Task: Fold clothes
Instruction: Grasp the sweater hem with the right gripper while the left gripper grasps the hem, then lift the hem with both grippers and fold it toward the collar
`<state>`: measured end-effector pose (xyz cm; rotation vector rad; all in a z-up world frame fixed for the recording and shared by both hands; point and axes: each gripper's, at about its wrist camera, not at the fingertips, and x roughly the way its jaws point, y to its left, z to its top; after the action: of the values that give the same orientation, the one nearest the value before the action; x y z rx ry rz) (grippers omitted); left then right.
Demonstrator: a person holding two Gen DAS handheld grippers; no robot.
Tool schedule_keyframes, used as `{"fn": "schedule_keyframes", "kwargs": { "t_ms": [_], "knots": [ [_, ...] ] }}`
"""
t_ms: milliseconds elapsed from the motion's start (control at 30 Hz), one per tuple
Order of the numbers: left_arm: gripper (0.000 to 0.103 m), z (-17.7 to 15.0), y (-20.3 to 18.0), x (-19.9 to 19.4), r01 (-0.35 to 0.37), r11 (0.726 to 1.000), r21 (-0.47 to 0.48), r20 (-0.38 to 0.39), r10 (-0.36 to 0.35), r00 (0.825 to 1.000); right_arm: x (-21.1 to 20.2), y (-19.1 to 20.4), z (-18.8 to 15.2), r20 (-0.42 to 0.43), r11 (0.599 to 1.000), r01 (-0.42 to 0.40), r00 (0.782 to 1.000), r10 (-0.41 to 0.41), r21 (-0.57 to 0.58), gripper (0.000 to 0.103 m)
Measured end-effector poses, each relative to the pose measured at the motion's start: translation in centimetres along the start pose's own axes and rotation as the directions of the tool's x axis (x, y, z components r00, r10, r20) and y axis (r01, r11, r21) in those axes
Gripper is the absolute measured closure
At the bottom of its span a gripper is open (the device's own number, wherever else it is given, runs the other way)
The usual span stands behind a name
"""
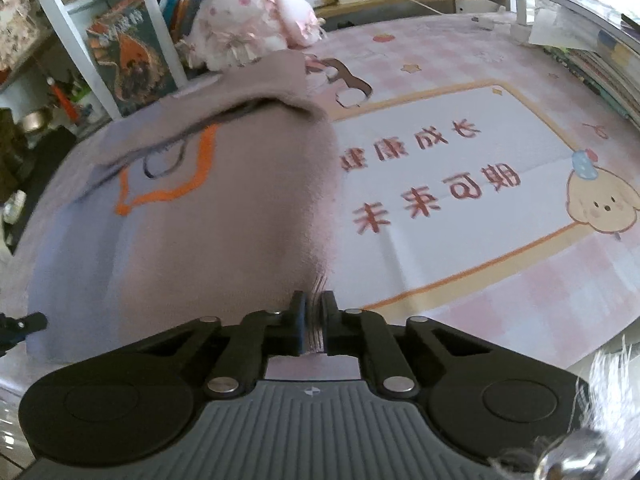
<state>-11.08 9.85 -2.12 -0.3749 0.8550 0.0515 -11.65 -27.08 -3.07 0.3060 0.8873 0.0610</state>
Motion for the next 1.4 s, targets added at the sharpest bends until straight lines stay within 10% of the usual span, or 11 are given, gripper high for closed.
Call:
{"fn": "schedule_keyframes", "kwargs": {
  "t_ms": [200,567,1000,1167,1400],
  "knots": [
    [0.095,0.8,-1.7,-0.5,0.048,0.995,0.091,0.011,-0.049,0.999,-1.6,-0.1,1.2,0.069,0.99,-0.135,0.989,0.132,0.037,0.096],
    [0.051,0.4,2.2,0.8,0.142,0.975,-0.173,-0.066,-0.155,0.986,0.1,-1.0,0.8,-0.001,0.989,-0.093,0.996,0.094,0.111,0.081],
    [0.055,0.7,2.1,1.9,0.118,0.972,-0.204,-0.042,-0.129,0.991,1.5,-1.6,1.0,-0.037,0.985,-0.089,0.995,0.095,0.151,0.078],
    [0.083,0.8,1.3,2.2,0.065,0.988,-0.142,-0.046,-0.073,0.996,2.1,-1.3,1.5,-0.04,0.981,-0.113,0.992,0.12,0.156,0.083],
    [0.089,1.0,1.9,2.3,0.066,0.985,-0.161,-0.061,-0.077,0.995,0.5,0.3,2.5,0.018,0.955,-0.294,0.956,0.294,0.035,0.086]
  ]
}}
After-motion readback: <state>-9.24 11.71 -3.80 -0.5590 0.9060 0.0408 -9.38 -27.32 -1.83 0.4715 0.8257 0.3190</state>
